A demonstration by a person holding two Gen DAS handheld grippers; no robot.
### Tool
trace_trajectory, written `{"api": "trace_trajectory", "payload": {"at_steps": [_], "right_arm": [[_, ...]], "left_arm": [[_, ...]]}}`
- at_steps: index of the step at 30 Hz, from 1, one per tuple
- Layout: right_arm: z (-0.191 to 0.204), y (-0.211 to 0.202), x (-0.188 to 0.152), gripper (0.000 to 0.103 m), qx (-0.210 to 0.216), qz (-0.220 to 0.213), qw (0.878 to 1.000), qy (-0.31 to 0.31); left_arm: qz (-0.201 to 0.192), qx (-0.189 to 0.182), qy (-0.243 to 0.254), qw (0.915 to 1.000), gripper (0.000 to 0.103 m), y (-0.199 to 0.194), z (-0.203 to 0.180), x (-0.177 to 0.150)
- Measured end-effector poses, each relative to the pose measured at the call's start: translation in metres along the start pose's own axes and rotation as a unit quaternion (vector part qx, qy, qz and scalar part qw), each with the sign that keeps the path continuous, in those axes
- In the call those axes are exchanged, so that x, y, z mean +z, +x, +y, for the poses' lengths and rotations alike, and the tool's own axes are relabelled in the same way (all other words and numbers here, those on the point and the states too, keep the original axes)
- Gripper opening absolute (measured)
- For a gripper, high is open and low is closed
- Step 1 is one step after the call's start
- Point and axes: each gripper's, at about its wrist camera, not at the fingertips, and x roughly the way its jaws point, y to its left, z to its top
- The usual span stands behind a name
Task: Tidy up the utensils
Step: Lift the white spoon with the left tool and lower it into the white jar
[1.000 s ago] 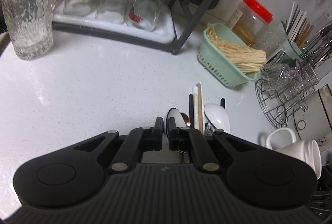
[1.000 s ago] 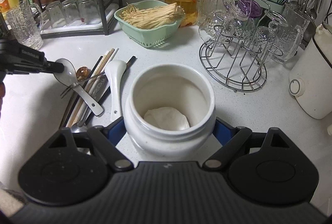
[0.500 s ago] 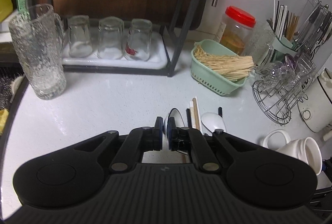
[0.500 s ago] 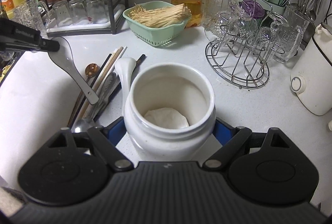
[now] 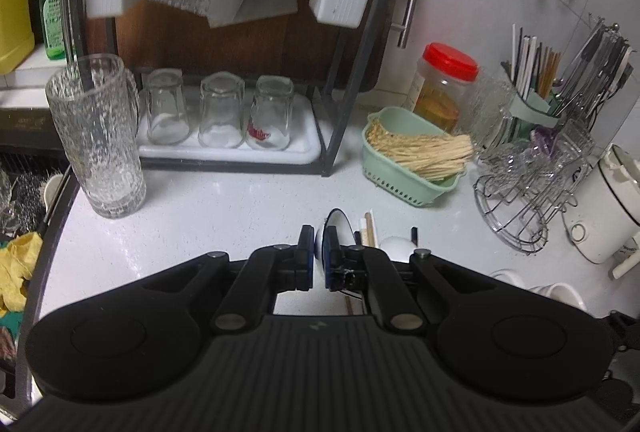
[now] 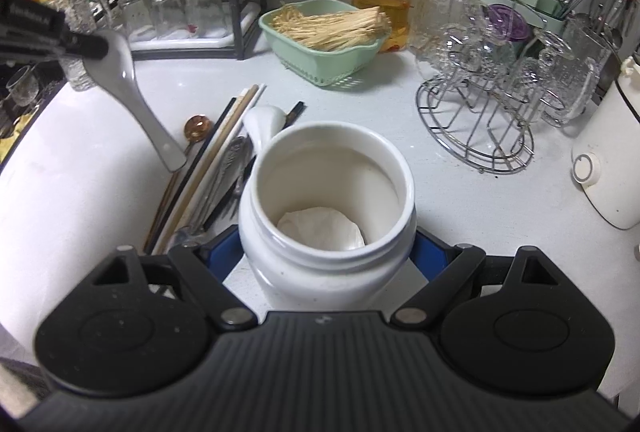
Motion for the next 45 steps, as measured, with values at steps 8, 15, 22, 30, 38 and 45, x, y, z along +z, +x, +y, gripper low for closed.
{"api": "trace_trajectory", "payload": {"at_steps": [8, 15, 22, 30, 38, 45], "right_arm": [[0.006, -0.003, -0.002, 0.09, 0.005, -0.002, 1.0, -0.005], [0.006, -0.003, -0.003, 0.09, 0.003, -0.012, 1.0, 0.003], [0.007, -0.003, -0.004, 0.091, 0.005, -0.023, 1.0, 0.004], [0.002, -0.001, -0.004, 0.09, 0.019, -0.03, 0.999, -0.007], [-0.008, -0.011, -0.007, 0.099, 0.035, -0.057, 0.998, -0.007], [-0.013, -0.019, -0.014, 0.093, 0.051, -0.072, 0.996, -0.002]], "left_arm": [[-0.013, -0.026, 0.031, 0.9991, 0.005, -0.022, -0.015, 0.024], [-0.023, -0.062, 0.081, 0.9945, 0.005, -0.037, -0.049, 0.042], [-0.019, -0.096, 0.123, 0.9875, 0.005, -0.041, -0.092, 0.046], [-0.004, -0.114, 0.182, 0.9767, 0.005, -0.033, -0.127, 0.038], [0.037, -0.129, 0.215, 0.9673, 0.005, -0.016, -0.146, 0.025], [0.08, -0.146, 0.24, 0.9563, 0.006, -0.003, -0.158, 0.013]]}}
